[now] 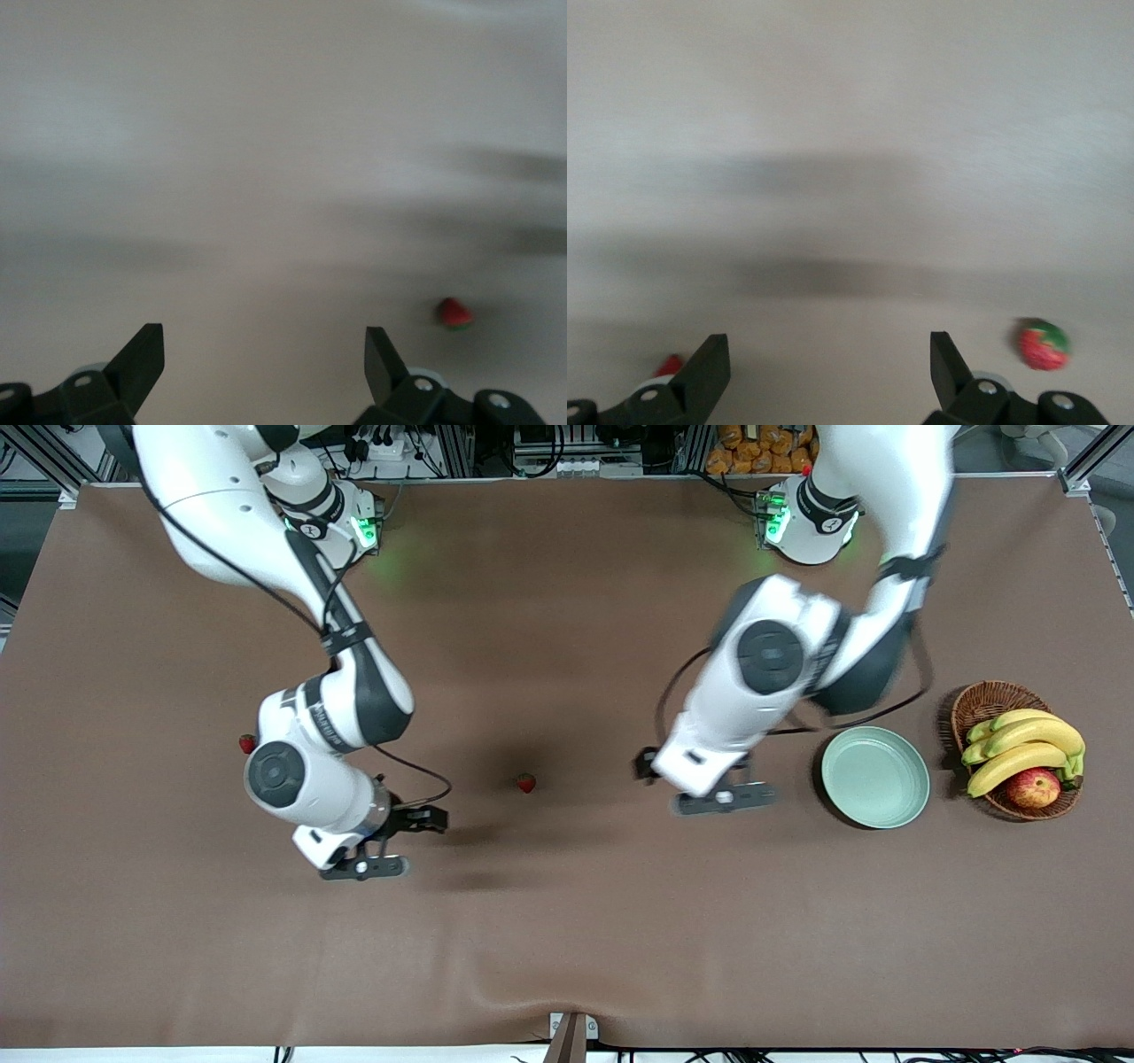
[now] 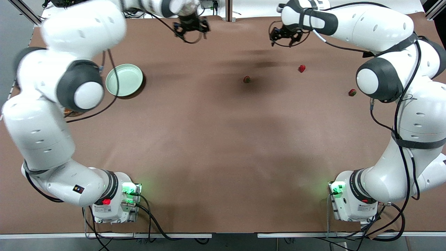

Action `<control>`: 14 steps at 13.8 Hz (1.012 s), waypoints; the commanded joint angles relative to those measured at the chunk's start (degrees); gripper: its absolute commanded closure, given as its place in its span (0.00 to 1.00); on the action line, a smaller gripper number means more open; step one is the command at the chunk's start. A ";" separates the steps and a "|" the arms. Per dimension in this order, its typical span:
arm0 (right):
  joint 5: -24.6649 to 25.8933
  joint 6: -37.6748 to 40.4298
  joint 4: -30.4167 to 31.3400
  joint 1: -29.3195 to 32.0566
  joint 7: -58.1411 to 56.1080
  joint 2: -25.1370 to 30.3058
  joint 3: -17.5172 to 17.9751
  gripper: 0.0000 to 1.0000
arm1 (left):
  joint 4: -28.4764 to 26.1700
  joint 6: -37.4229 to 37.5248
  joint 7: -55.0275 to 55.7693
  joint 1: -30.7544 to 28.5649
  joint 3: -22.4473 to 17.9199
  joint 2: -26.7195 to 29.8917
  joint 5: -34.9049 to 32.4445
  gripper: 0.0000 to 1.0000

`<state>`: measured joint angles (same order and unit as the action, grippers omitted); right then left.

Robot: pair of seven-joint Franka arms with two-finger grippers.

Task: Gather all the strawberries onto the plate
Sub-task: 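Reach the left gripper to the strawberry while the right gripper grasps another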

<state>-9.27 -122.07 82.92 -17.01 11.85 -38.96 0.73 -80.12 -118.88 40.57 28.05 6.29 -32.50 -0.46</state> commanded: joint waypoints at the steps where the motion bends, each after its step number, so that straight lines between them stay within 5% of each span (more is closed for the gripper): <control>1: 0.04 -0.36 3.12 2.67 -3.21 0.56 -0.19 0.00 | 4.98 -7.82 5.46 5.33 -1.54 -7.21 -4.01 0.00; 9: 0.04 -2.73 4.62 6.72 -9.56 -2.69 -2.30 0.00 | 8.32 -23.75 16.46 28.26 -20.95 -20.40 -5.52 0.00; 14: -0.13 -5.01 7.78 6.28 -8.86 -4.19 -2.57 0.00 | 8.40 -34.13 18.93 31.18 -22.20 -24.71 -5.60 0.00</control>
<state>-9.20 -125.83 88.90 -10.64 2.99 -43.58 -1.89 -73.98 -150.48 58.00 58.39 -14.69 -54.78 -4.82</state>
